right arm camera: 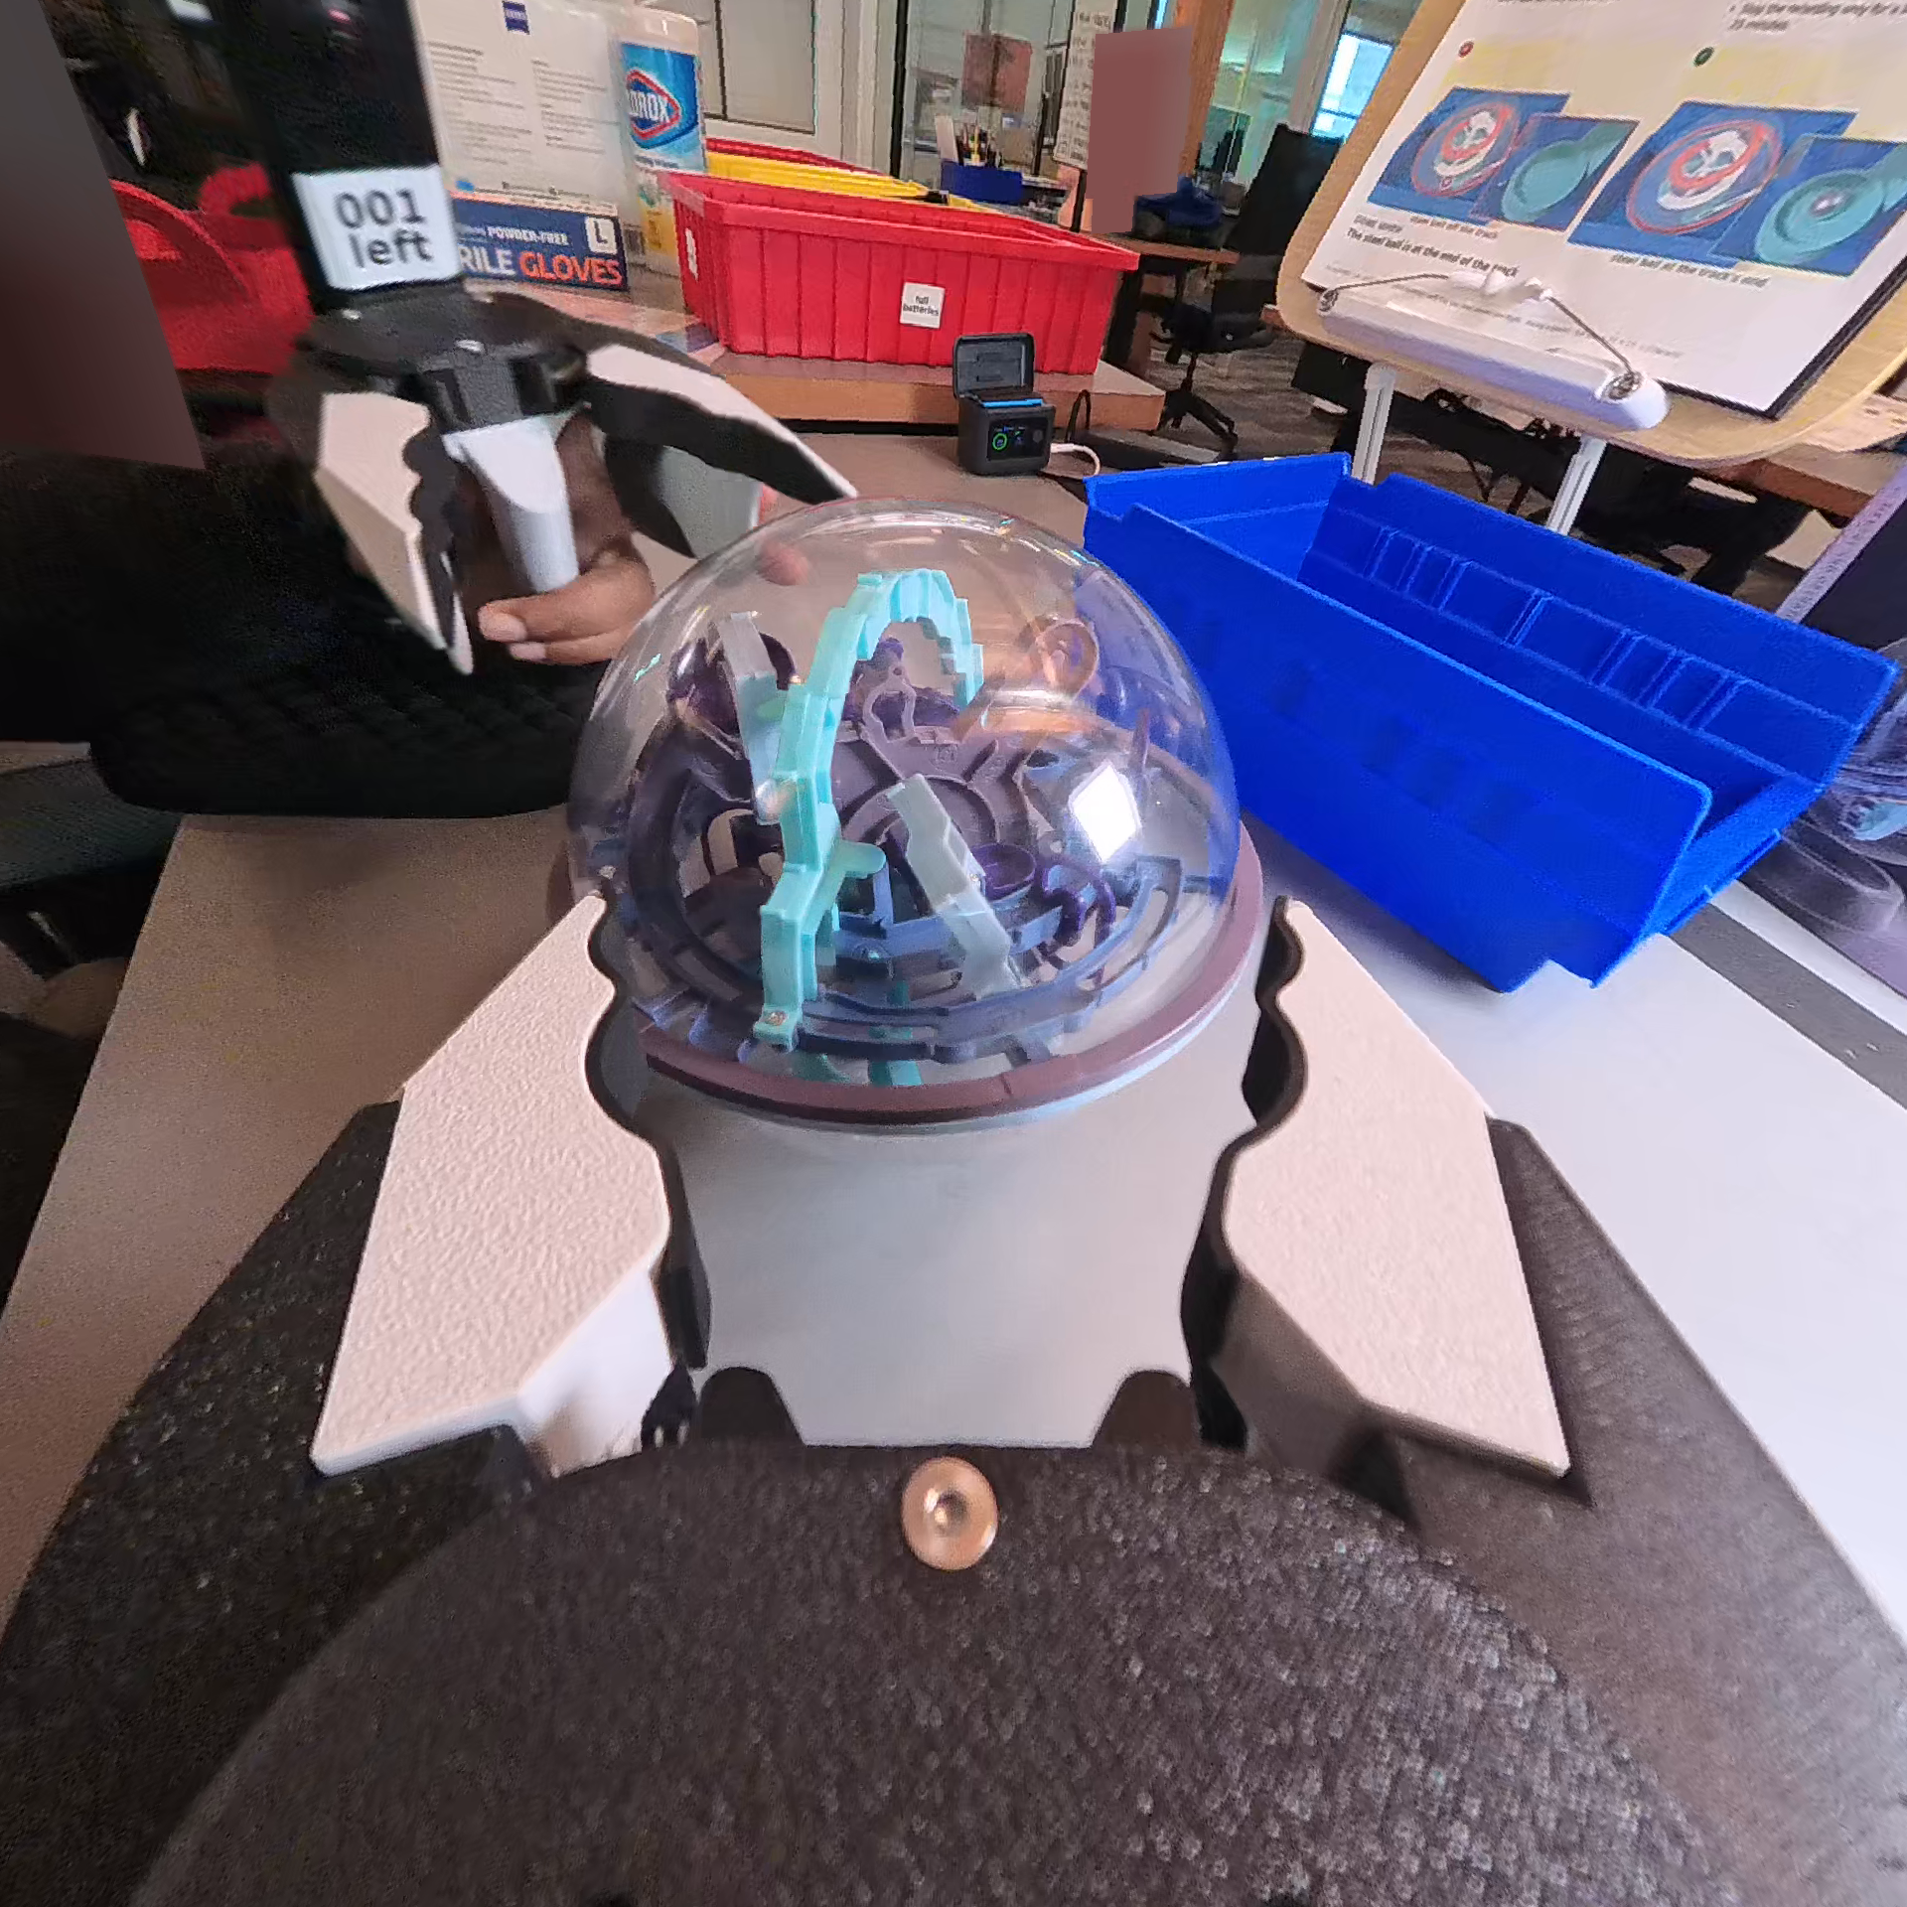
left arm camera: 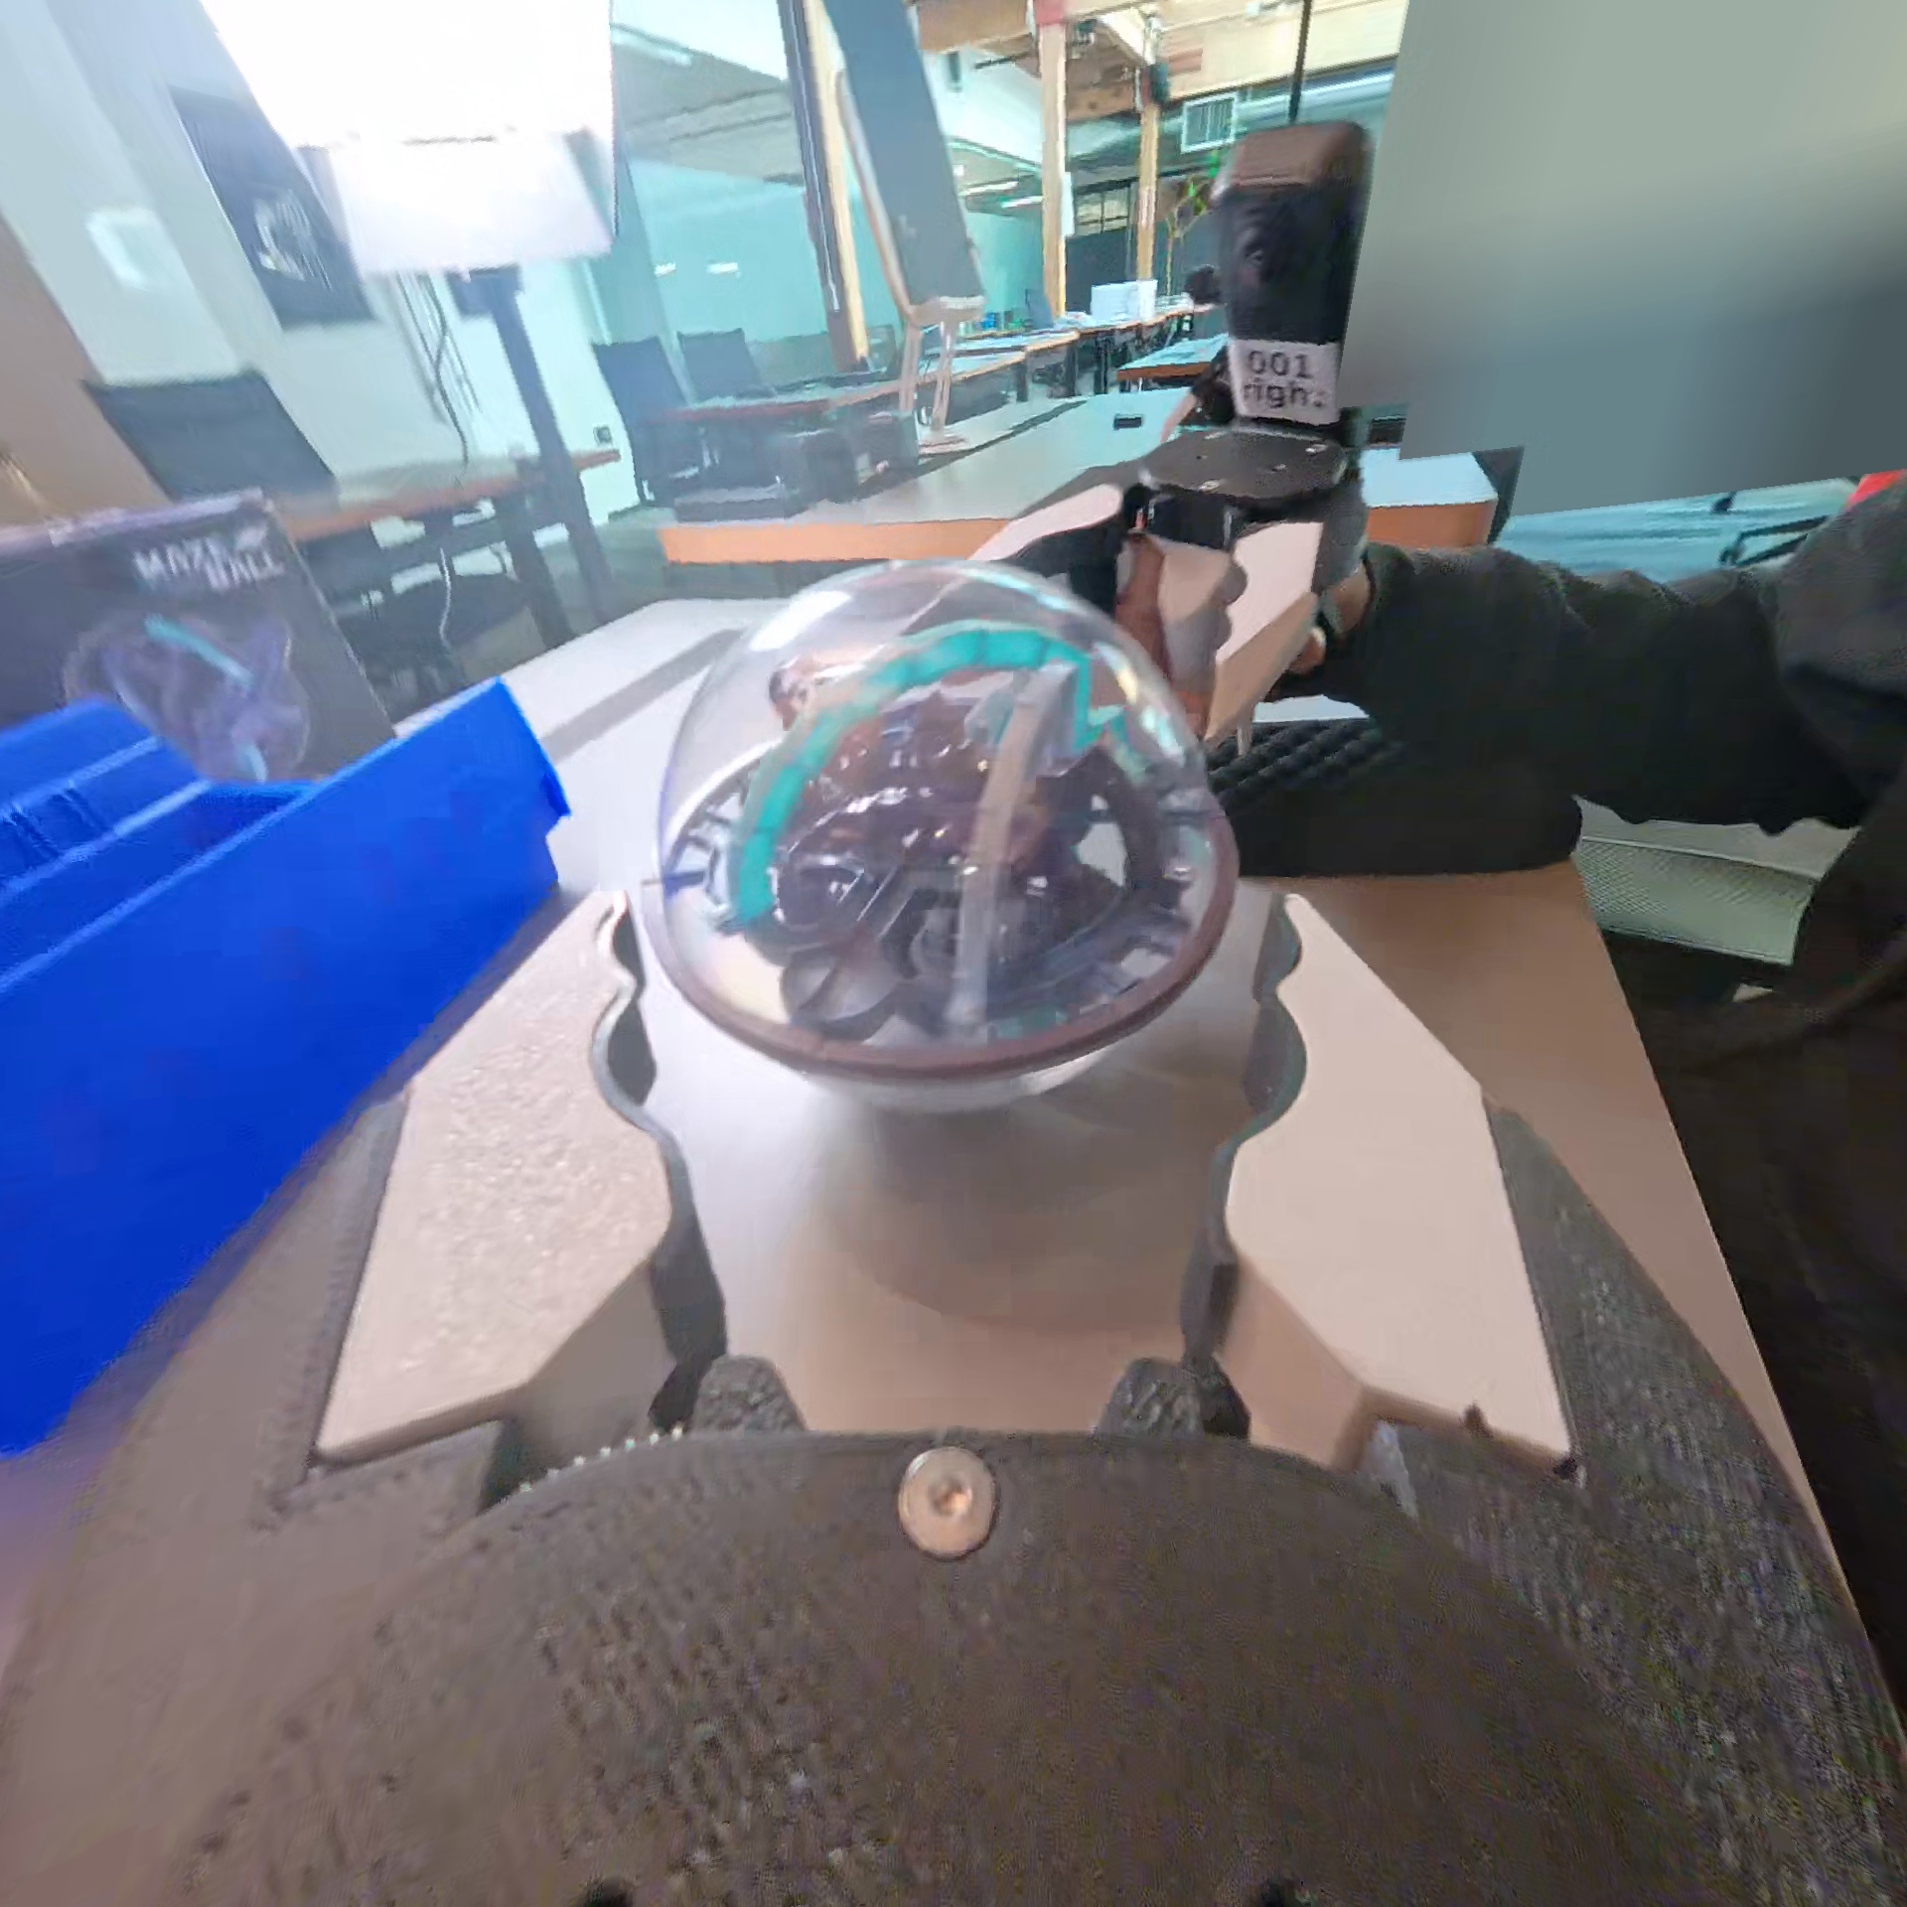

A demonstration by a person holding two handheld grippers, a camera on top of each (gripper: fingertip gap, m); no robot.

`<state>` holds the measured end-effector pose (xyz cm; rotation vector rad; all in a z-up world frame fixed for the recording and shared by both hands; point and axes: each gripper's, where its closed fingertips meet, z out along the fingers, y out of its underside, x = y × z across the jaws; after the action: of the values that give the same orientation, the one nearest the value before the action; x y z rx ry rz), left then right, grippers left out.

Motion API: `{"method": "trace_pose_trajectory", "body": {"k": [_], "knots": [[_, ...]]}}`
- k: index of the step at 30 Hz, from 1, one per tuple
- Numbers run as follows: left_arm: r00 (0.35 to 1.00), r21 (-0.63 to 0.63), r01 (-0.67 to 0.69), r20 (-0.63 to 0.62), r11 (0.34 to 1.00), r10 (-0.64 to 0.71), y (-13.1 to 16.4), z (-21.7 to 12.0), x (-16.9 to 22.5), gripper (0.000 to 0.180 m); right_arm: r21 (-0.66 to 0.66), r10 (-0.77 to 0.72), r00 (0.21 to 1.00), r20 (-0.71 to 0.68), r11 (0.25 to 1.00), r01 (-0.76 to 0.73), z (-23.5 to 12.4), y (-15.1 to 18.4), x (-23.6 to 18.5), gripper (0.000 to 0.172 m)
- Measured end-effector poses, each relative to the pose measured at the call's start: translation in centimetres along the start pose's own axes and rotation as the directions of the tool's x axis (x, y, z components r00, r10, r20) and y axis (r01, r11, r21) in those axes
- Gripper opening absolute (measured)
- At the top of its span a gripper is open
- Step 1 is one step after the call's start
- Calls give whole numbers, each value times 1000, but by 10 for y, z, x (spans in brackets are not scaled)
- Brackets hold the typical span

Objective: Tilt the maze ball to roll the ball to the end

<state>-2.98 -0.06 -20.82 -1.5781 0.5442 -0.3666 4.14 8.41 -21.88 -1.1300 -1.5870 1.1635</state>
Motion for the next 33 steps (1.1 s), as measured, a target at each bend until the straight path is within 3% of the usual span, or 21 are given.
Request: {"method": "trace_pose_trajectory", "body": {"k": [11,14,19,26,30,33], "knots": [[980,-131,106,-156,986,-127,31,42,-17,146,-7,1,1000,-31,1000,-2,-15,11,15,112],[970,-128,128,-189,983,-151,32,50,-12,142,-16,-4,1000,-15,1000,4,-16,16,12,112],[990,-101,20,-140,995,-34,29,51,-9,126,-19,-3,1000,28,1000,4,-15,22,5,112],[990,-93,-92,-117,991,81,30,51,-2,124,-34,-47,998,47,998,49,-12,25,-2,114],[992,-86,-34,-127,996,23,31,48,-8,120,-50,-152,987,42,987,154,-12,25,-6,124],[987,-91,94,-119,991,-104,30,46,-18,111,-162,-277,961,-1,948,273,-6,42,1,130]]}}
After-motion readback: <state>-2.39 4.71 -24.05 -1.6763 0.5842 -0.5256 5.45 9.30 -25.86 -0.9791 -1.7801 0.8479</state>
